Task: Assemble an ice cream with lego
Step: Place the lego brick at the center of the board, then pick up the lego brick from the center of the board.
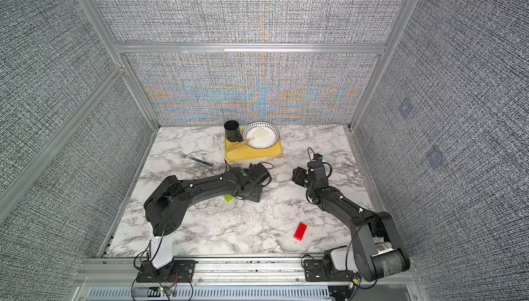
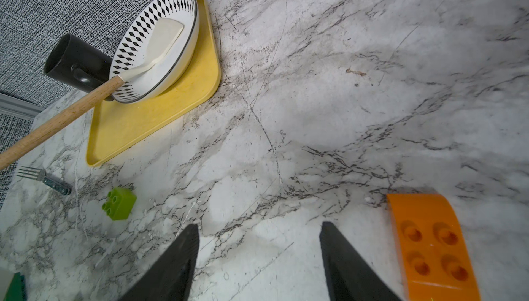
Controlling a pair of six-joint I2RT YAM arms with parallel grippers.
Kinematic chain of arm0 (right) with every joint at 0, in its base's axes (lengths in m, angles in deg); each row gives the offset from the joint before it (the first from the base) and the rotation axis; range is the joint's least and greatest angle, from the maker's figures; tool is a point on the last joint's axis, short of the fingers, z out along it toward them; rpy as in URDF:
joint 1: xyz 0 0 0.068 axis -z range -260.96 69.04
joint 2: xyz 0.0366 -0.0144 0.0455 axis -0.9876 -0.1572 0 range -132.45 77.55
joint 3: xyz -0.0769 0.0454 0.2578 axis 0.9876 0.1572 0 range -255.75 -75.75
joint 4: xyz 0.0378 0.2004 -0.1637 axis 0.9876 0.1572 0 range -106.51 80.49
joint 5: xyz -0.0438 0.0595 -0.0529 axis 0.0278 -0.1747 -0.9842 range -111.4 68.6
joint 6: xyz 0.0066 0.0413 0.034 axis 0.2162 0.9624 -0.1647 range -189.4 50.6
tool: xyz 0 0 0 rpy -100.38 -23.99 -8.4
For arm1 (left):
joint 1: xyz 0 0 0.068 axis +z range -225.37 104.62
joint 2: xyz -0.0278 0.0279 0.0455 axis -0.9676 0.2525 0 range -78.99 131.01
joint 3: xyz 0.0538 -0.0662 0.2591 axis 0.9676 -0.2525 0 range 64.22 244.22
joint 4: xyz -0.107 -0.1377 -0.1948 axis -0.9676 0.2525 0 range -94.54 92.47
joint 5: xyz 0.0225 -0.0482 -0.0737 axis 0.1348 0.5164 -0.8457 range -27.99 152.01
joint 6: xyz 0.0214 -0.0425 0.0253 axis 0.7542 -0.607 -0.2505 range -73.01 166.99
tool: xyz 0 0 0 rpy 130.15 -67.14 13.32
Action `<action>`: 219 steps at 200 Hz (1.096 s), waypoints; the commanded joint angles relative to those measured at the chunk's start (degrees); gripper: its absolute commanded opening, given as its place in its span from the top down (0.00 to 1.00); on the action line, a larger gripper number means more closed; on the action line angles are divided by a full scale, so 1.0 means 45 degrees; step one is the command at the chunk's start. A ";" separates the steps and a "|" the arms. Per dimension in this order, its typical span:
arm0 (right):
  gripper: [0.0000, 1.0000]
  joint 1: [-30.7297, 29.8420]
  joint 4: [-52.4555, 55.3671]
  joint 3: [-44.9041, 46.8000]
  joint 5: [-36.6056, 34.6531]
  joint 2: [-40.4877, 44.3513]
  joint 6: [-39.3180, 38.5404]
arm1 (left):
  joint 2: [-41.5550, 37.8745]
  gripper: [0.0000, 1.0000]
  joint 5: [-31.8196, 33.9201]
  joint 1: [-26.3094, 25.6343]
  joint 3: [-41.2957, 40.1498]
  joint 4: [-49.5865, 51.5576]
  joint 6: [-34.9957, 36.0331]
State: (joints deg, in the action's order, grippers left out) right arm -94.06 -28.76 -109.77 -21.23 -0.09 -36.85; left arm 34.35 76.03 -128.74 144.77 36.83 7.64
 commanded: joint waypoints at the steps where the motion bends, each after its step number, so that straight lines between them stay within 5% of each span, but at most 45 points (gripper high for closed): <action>1: 0.31 -0.0001 -0.0116 -0.0112 0.0076 -0.0050 -0.0072 | 0.0090 0.17 -0.0921 0.0279 0.0051 0.0348 -0.0933; 71: 0.32 -0.0008 0.0046 -0.0238 0.0086 -0.0145 -0.0113 | 0.0836 0.30 -0.1677 0.0645 -0.0038 -0.0204 -0.1702; 123: 0.32 -0.0012 0.0105 -0.0273 0.0044 -0.0181 -0.0140 | 0.0860 0.57 -0.2062 0.0765 -0.0225 -0.0467 -0.1570; 154: 0.32 -0.0008 0.0104 -0.0292 0.0023 -0.0185 -0.0140 | 0.0550 0.82 -0.2181 0.0871 -0.0313 -0.0439 -0.1127; 179: 0.32 -0.0041 0.0069 -0.0280 0.0048 -0.0183 -0.0156 | -0.0228 0.98 -0.2398 0.1016 -0.0148 -0.0149 0.0727; 219: 0.32 -0.0525 -0.0892 -0.0170 0.1374 -0.0182 -0.0601 | -0.1389 0.98 -0.2861 0.1586 0.0457 0.2408 0.6046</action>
State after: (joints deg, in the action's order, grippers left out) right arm -94.96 -28.78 -110.82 -19.86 -0.79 -37.70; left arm 30.33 64.93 -122.62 145.60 38.62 17.17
